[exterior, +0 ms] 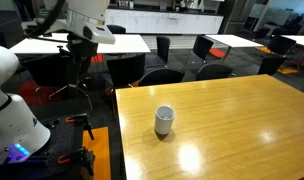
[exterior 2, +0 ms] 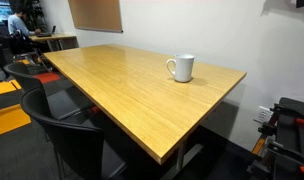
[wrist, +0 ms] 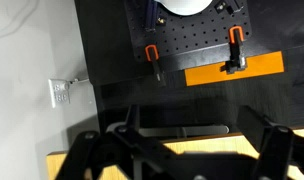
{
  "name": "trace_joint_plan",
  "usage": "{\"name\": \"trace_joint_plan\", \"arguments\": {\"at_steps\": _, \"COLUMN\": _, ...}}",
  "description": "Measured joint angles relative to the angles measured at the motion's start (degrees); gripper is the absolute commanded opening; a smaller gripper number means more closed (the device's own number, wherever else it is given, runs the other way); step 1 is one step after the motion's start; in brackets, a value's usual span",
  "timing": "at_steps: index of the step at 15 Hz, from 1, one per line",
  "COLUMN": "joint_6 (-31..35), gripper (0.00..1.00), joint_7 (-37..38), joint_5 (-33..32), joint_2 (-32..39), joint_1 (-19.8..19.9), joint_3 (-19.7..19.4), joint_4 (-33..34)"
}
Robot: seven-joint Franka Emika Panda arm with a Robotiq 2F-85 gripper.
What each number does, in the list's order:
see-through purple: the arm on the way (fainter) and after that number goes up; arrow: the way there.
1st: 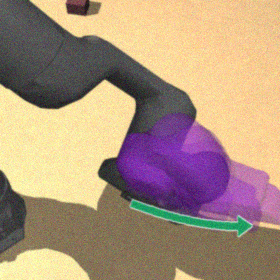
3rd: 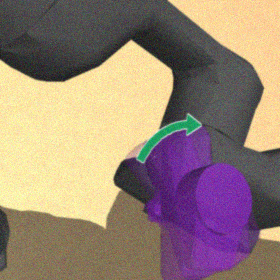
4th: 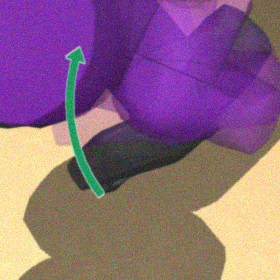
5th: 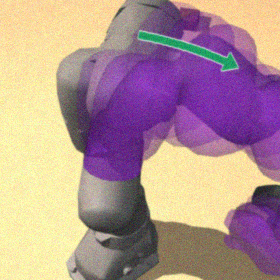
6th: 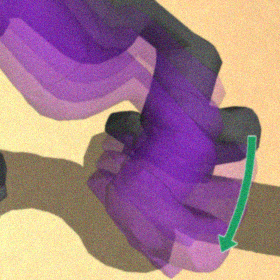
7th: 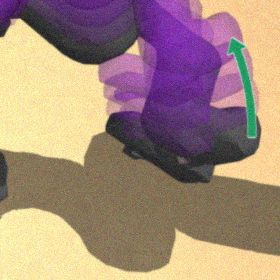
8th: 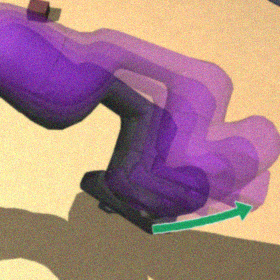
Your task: Take the marker from the white cup and put it on the table
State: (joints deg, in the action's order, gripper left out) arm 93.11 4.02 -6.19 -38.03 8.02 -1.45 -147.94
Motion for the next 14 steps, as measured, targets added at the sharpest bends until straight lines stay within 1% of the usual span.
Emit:
{"name": "trace_joint_plan", "arguments": {"at_steps": 11, "joint_6": 0.2, "gripper": 1.0, "joint_7": -0.3, "joint_5": -0.1, "joint_2": 0.0, "joint_1": -0.2, "joint_3": 0.0, "joint_4": 0.0}}
{"name": "trace_joint_plan", "arguments": {"at_steps": 14, "joint_6": 2.5, "gripper": 1.0, "joint_7": -1.9, "joint_5": -4.0, "joint_2": 0.4, "joint_1": -0.3, "joint_3": 0.0, "joint_4": 0.0}}
